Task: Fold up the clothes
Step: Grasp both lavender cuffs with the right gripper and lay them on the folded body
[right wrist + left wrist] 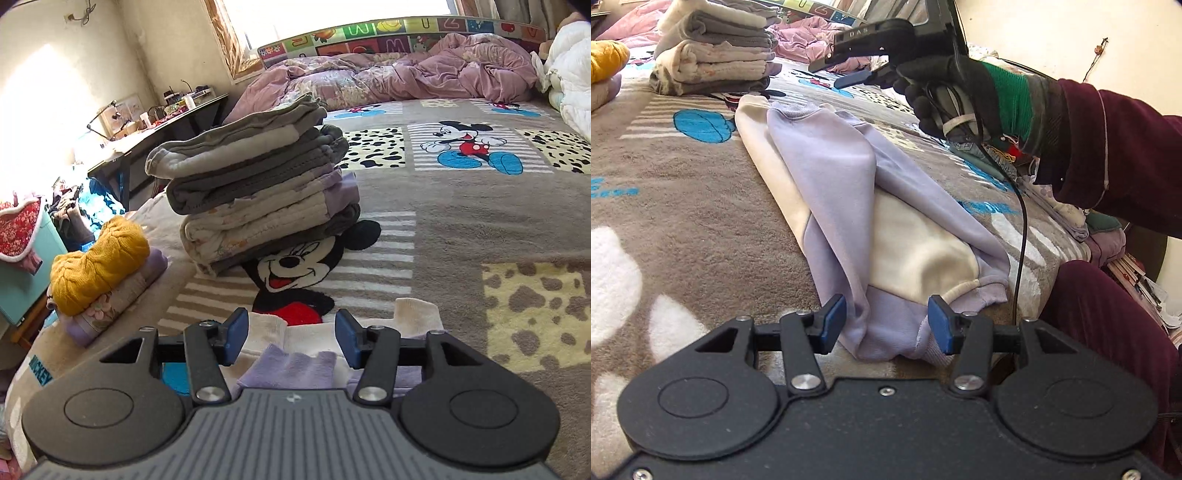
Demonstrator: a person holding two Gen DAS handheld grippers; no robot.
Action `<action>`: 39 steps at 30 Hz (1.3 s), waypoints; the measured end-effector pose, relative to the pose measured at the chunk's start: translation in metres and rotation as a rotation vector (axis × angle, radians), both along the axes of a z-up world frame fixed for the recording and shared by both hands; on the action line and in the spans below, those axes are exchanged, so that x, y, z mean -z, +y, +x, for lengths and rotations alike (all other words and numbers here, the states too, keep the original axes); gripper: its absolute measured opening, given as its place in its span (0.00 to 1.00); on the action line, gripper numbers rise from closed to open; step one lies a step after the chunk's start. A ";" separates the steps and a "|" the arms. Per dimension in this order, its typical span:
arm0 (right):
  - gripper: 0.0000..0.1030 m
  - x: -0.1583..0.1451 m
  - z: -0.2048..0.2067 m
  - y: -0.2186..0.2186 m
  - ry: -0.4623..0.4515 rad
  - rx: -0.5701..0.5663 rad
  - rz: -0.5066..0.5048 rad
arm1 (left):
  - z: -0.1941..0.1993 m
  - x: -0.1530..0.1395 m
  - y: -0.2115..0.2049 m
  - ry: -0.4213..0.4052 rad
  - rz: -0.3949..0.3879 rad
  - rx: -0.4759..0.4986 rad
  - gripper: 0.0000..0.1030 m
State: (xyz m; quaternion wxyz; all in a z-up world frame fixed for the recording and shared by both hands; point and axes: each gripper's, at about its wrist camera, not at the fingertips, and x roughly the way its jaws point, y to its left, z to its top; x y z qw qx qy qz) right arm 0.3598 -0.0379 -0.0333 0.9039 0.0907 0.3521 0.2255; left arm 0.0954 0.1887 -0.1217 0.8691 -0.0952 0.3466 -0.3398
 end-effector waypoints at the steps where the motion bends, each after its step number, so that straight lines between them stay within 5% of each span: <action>1: 0.51 0.005 0.000 -0.003 0.002 -0.016 -0.009 | 0.001 0.000 0.000 0.000 0.001 0.002 0.46; 13: 0.42 0.042 0.007 0.003 0.010 -0.157 -0.009 | 0.005 0.003 0.000 0.011 0.000 0.008 0.46; 15: 0.13 0.042 0.004 0.004 -0.004 -0.173 -0.010 | 0.005 0.003 0.000 0.013 0.000 0.007 0.46; 26: 0.10 -0.010 -0.013 0.003 -0.187 -0.272 0.143 | 0.008 0.007 0.010 0.064 -0.073 -0.009 0.47; 32: 0.10 0.011 0.009 0.010 -0.126 -0.252 0.115 | 0.013 0.011 0.015 0.112 -0.132 -0.014 0.47; 39: 0.10 0.044 0.024 0.016 -0.044 -0.215 0.048 | 0.014 0.007 0.012 0.088 -0.109 0.015 0.49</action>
